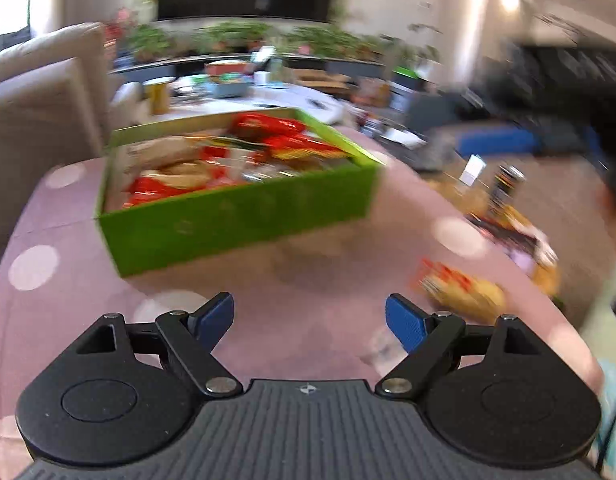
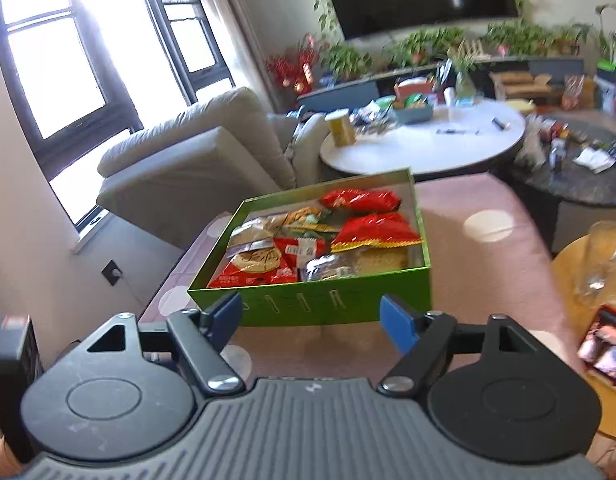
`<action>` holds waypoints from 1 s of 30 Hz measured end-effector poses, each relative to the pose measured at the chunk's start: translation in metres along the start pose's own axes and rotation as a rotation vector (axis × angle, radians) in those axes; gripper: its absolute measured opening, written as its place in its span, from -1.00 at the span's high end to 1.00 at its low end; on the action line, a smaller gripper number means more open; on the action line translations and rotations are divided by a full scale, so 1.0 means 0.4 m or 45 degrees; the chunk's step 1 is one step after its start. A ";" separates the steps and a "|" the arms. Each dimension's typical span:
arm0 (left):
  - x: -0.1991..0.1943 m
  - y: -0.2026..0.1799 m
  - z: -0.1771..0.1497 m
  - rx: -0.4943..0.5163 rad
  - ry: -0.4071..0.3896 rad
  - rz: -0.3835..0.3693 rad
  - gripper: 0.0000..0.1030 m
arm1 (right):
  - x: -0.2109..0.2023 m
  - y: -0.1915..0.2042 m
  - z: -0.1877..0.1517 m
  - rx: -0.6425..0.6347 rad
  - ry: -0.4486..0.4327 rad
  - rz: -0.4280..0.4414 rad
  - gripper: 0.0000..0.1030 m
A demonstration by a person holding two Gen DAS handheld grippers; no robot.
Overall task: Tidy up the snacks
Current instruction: 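Grasp the yellow-white sachima packet with the left gripper while the right gripper moves to the Wangwang packet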
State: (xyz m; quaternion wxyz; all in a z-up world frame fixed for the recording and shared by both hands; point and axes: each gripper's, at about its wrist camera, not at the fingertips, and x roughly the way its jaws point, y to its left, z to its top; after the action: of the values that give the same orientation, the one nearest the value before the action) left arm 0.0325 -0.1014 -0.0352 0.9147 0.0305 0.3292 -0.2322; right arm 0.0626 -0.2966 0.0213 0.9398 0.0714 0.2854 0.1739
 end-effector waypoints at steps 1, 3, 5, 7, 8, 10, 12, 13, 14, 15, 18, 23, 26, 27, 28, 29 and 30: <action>-0.014 -0.018 -0.011 0.053 0.002 -0.033 -0.58 | -0.014 0.002 -0.003 -0.003 -0.010 -0.010 -0.36; -0.042 -0.049 -0.030 0.150 0.006 -0.100 -0.58 | -0.031 0.005 -0.011 -0.005 -0.017 -0.025 -0.36; -0.067 -0.077 -0.047 0.239 0.023 -0.175 -0.58 | -0.043 0.010 -0.021 -0.012 -0.015 -0.037 -0.36; -0.078 -0.106 -0.065 0.318 0.053 -0.233 -0.58 | -0.048 0.015 -0.032 -0.023 -0.003 -0.041 -0.36; -0.080 -0.119 -0.075 0.346 0.069 -0.244 -0.58 | -0.047 0.018 -0.038 -0.027 0.008 -0.039 -0.36; -0.072 -0.140 -0.091 0.411 0.101 -0.255 -0.58 | -0.038 0.020 -0.048 -0.029 0.040 -0.032 -0.36; -0.066 -0.156 -0.102 0.476 0.115 -0.278 -0.58 | -0.028 0.019 -0.059 -0.032 0.071 -0.036 -0.36; -0.059 -0.165 -0.106 0.508 0.121 -0.292 -0.58 | -0.020 0.017 -0.063 -0.034 0.085 -0.045 -0.36; -0.054 -0.177 -0.108 0.542 0.127 -0.305 -0.58 | -0.019 0.013 -0.068 -0.033 0.097 -0.052 -0.36; -0.048 -0.192 -0.112 0.587 0.132 -0.320 -0.58 | -0.016 0.010 -0.073 -0.029 0.106 -0.058 -0.36; -0.033 -0.234 -0.120 0.744 0.127 -0.342 -0.58 | -0.009 -0.004 -0.078 -0.009 0.125 -0.073 -0.36; 0.009 -0.278 -0.119 0.859 0.134 -0.376 -0.58 | -0.009 -0.031 -0.081 0.024 0.125 -0.097 -0.36; 0.046 -0.272 -0.118 0.792 0.173 -0.377 -0.50 | -0.002 -0.049 -0.088 0.046 0.139 -0.114 -0.36; 0.056 -0.263 -0.117 0.745 0.198 -0.383 -0.32 | 0.002 -0.055 -0.091 0.052 0.145 -0.121 -0.36; 0.063 -0.253 -0.115 0.692 0.216 -0.382 -0.21 | 0.007 -0.061 -0.094 0.055 0.152 -0.129 -0.36; 0.068 -0.242 -0.111 0.640 0.227 -0.373 -0.07 | 0.013 -0.066 -0.098 0.055 0.159 -0.141 -0.36; 0.071 -0.226 -0.105 0.586 0.239 -0.358 0.09 | 0.018 -0.071 -0.102 0.053 0.167 -0.154 -0.36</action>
State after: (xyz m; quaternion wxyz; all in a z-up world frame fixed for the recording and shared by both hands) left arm -0.0133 -0.1848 -0.0767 0.8081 0.2128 0.3520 -0.4217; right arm 0.0532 -0.3190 -0.0228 0.9261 0.0621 0.3537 0.1154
